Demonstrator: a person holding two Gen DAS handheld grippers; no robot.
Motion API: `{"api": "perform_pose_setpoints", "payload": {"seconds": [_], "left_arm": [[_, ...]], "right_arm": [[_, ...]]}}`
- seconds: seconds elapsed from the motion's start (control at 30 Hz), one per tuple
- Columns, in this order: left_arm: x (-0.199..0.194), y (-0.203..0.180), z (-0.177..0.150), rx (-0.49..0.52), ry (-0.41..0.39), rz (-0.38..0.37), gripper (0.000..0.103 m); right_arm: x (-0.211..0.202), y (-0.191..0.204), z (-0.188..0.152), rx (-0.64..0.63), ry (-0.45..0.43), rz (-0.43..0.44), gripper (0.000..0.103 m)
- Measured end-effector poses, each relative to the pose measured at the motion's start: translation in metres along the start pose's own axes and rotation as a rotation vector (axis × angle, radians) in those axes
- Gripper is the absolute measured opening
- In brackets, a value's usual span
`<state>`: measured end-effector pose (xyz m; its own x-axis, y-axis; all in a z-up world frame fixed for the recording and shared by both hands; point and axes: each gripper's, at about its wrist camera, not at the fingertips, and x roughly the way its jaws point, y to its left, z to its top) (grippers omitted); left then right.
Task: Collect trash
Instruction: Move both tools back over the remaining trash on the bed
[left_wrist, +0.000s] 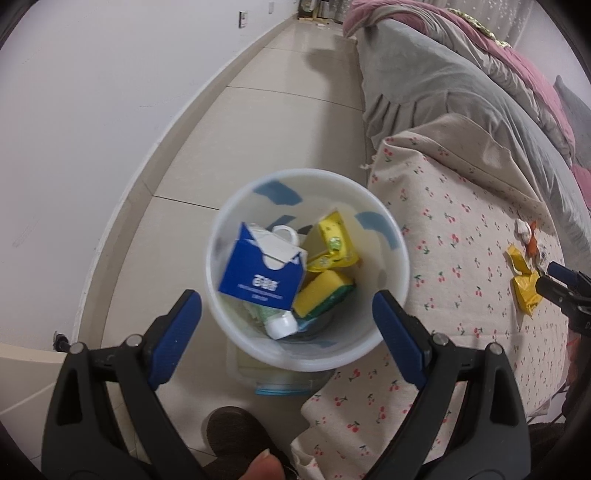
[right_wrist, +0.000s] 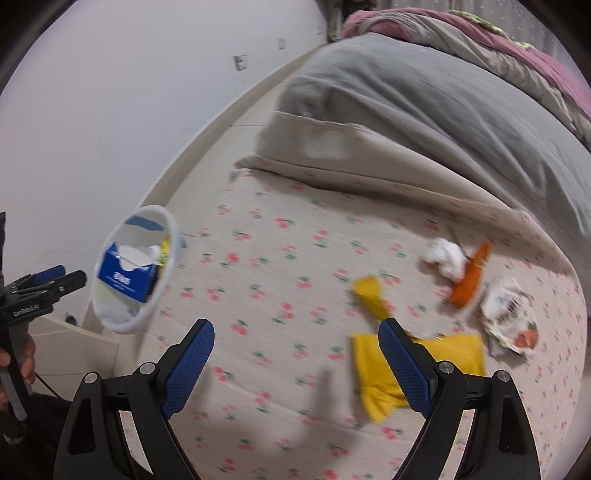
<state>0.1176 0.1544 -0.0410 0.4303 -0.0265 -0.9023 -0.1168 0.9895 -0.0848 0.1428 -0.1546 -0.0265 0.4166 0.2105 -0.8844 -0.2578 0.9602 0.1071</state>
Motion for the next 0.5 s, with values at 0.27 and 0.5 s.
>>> {"api": "perform_pose_setpoints", "payload": {"seconds": [0.27, 0.5], "left_arm": [[0.001, -0.026, 0.001, 0.033, 0.006, -0.018, 0.093], [0.004, -0.050, 0.003, 0.065, 0.009, -0.028, 0.093]], "right_arm": [[-0.016, -0.064, -0.017, 0.108, -0.037, -0.068, 0.092], [-0.023, -0.117, -0.026, 0.194, -0.073, -0.162, 0.092]]}}
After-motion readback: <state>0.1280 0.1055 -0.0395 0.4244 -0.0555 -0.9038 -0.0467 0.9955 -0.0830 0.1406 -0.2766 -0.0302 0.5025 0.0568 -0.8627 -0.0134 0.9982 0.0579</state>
